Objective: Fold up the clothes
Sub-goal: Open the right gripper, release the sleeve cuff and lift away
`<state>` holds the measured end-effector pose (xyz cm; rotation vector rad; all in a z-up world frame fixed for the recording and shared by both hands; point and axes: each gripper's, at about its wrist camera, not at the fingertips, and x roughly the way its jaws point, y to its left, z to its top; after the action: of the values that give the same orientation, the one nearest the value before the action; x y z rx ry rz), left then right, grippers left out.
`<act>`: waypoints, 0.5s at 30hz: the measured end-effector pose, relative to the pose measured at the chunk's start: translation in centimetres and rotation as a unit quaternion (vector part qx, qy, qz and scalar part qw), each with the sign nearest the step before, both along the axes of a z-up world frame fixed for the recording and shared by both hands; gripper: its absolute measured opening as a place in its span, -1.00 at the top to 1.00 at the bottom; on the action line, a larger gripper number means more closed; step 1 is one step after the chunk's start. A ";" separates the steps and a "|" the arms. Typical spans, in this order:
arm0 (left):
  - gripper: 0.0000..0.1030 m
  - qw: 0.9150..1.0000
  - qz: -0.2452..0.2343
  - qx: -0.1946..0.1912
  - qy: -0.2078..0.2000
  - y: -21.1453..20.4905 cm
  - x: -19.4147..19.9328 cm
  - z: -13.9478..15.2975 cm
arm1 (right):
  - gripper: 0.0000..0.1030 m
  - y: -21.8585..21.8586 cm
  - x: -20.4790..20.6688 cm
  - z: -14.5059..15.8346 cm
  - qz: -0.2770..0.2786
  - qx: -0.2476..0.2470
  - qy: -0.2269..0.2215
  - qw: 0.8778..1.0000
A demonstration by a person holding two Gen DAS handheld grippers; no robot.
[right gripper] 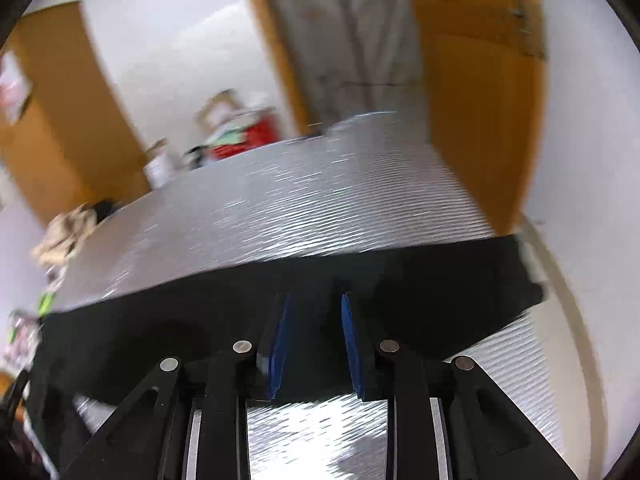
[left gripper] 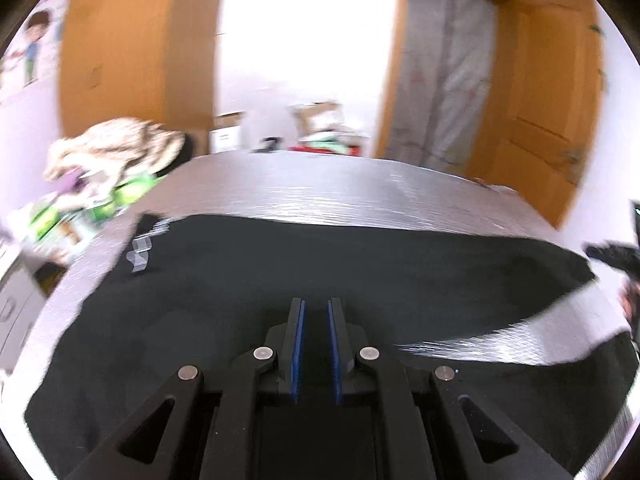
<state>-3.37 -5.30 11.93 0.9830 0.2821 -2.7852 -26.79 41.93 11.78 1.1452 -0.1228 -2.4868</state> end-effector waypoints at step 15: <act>0.60 0.995 0.089 0.029 -0.027 -11.5 0.4 -0.7 | 0.48 -12.5 7.9 -0.5 0.174 -0.005 -0.008 0.985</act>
<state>-3.00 -16.77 11.24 0.9933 0.4230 -2.5993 -18.94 29.42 11.25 1.0795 0.0558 -2.1655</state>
